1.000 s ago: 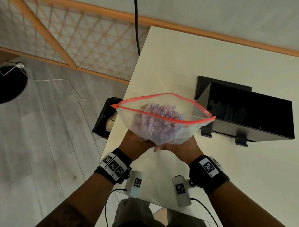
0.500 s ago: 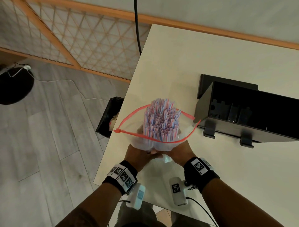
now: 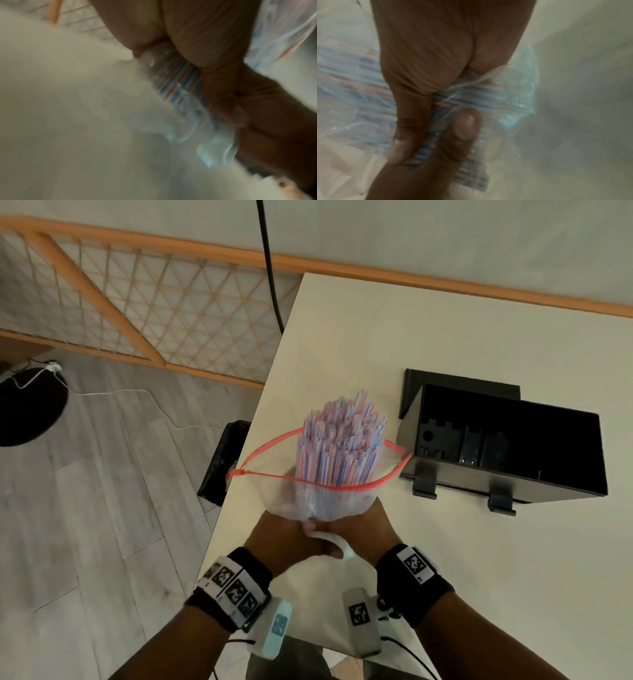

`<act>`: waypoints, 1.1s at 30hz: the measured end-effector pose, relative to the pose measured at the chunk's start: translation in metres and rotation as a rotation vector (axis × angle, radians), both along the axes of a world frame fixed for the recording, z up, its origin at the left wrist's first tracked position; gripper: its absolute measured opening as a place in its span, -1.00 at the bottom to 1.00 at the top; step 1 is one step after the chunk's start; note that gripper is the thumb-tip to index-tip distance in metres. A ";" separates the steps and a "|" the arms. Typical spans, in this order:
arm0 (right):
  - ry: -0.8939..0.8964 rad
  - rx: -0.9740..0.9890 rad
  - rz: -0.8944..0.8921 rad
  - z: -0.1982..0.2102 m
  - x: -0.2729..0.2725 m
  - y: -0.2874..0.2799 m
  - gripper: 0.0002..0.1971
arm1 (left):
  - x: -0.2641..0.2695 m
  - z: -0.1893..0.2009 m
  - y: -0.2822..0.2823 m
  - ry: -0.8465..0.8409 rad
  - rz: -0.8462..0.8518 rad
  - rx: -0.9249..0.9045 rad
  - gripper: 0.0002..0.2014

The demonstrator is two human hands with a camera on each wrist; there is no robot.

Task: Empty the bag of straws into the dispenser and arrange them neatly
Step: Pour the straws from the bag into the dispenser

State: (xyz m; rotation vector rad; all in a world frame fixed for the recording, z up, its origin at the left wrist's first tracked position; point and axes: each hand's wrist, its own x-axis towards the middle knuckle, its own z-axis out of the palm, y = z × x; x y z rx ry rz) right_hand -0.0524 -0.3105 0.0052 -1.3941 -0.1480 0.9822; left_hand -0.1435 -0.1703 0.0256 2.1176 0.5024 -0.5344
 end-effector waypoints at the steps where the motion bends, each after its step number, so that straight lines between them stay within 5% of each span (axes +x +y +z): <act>1: 0.018 0.060 -0.024 0.007 -0.002 0.001 -0.66 | 0.002 0.022 0.004 -0.043 -0.005 -0.038 -0.47; 6: 0.244 0.495 -0.293 0.058 -0.006 0.020 -0.66 | 0.042 0.129 0.016 -0.357 -0.145 -0.001 -0.41; 9: 0.318 0.735 -0.413 0.085 -0.003 0.025 -0.59 | 0.081 0.168 0.006 -0.327 -0.212 -0.033 -0.47; 12: 0.346 0.864 -0.566 0.098 0.008 0.024 -0.27 | 0.121 0.191 -0.013 -0.258 -0.367 0.137 -0.54; 17: 0.498 0.991 -0.692 0.103 0.032 0.011 -0.16 | 0.183 0.206 -0.051 -0.076 -0.442 0.331 -0.35; 29: 0.689 1.065 -0.855 0.110 0.081 -0.023 -0.66 | 0.276 0.187 -0.100 0.155 -0.684 0.451 -0.34; 33: 0.680 1.055 -0.876 0.108 0.085 -0.032 -0.63 | 0.286 0.182 -0.111 0.220 -0.732 0.485 -0.34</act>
